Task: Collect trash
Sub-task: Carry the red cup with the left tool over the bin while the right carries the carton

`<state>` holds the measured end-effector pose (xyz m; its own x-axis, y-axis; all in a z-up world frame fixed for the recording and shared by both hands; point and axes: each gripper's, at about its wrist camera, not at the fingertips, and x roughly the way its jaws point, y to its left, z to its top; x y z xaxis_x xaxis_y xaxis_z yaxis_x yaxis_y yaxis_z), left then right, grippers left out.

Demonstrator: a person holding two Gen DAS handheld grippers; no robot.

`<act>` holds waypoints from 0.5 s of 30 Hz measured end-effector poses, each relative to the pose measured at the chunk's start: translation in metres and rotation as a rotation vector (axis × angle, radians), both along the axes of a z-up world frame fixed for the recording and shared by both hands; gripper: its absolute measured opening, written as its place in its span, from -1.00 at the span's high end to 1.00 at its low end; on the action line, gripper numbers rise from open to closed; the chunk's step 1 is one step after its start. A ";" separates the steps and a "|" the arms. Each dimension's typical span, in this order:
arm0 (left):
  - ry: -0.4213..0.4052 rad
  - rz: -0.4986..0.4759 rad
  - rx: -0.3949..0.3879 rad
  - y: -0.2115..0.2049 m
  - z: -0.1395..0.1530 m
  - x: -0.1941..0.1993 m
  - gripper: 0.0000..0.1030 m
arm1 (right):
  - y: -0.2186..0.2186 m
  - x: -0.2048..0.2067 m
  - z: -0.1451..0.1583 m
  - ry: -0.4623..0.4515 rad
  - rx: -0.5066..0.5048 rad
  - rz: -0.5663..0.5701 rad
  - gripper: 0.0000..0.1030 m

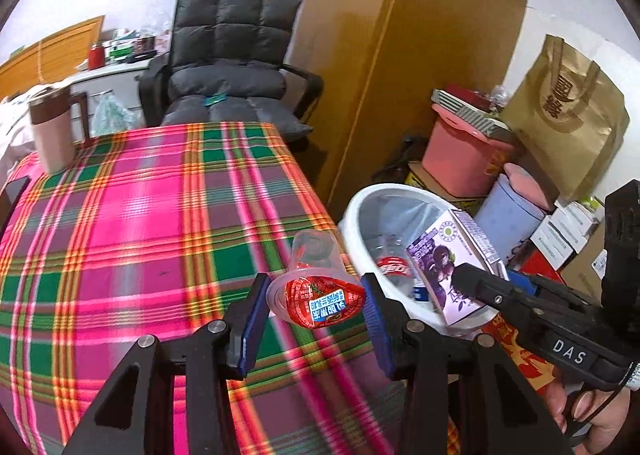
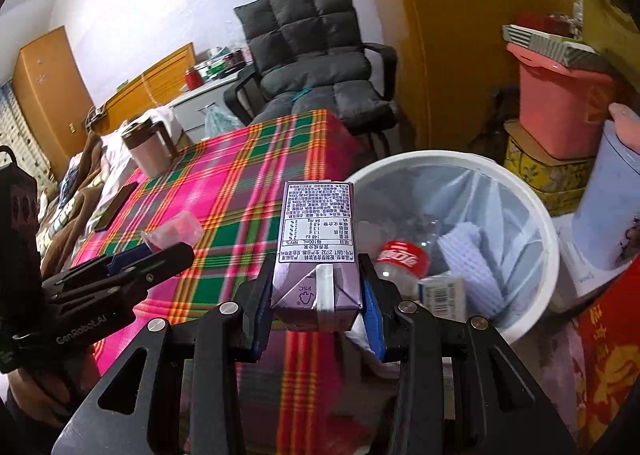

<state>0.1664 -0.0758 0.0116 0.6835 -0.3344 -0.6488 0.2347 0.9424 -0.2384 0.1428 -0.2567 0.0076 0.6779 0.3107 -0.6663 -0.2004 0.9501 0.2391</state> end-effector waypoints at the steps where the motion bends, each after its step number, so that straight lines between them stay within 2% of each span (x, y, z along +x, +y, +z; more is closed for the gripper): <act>1: -0.001 -0.008 0.001 -0.004 0.000 0.002 0.11 | -0.002 0.000 0.000 0.001 0.000 -0.005 0.22; 15: 0.011 -0.132 -0.004 -0.062 -0.007 0.030 0.11 | -0.051 0.003 -0.012 0.034 0.012 -0.125 0.22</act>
